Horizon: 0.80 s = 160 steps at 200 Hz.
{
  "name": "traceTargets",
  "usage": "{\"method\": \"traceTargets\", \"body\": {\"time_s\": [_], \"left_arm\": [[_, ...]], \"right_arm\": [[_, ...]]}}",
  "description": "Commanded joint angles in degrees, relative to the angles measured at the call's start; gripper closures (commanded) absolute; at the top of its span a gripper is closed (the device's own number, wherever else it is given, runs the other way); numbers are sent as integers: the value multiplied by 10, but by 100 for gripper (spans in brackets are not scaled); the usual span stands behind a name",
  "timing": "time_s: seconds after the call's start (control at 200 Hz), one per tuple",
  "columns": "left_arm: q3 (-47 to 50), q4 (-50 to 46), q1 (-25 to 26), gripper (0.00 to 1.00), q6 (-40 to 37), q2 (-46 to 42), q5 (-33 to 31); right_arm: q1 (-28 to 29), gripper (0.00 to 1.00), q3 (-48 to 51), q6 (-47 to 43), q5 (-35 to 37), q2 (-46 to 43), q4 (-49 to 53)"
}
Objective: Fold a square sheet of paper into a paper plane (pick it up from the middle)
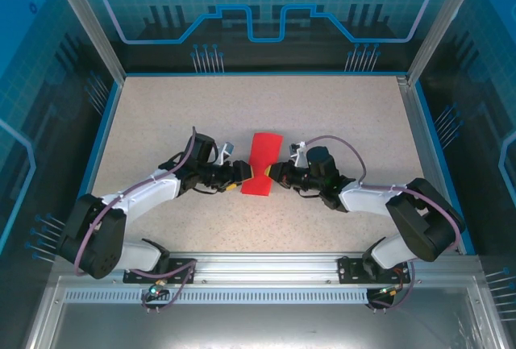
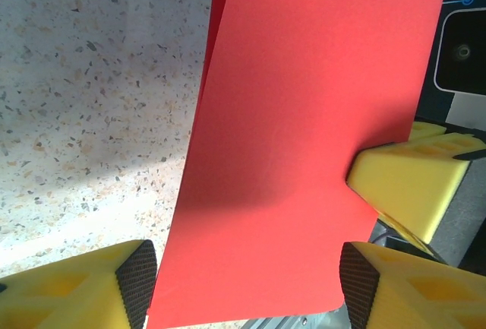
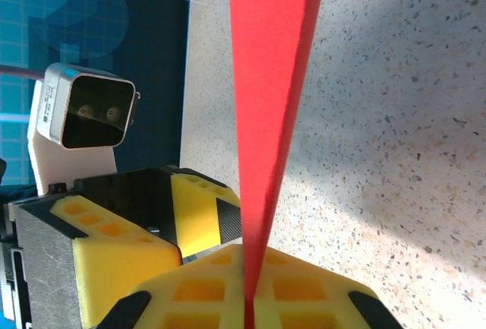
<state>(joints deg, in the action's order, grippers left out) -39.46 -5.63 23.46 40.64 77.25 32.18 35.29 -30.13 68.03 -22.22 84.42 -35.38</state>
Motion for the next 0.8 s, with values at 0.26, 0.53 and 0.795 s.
{"method": "traceTargets", "body": {"time_s": [0.26,0.53,0.795], "left_arm": [[24,25,-5,31,30,-22,42],[18,32,-5,31,36,-24,49],[-3,-7,-5,31,18,-38,48]], "right_arm": [[-9,92,-12,9,-12,-15,-29],[-9,92,-13,7,-15,-11,-32],[-9,92,-26,-32,-12,-12,25]]}}
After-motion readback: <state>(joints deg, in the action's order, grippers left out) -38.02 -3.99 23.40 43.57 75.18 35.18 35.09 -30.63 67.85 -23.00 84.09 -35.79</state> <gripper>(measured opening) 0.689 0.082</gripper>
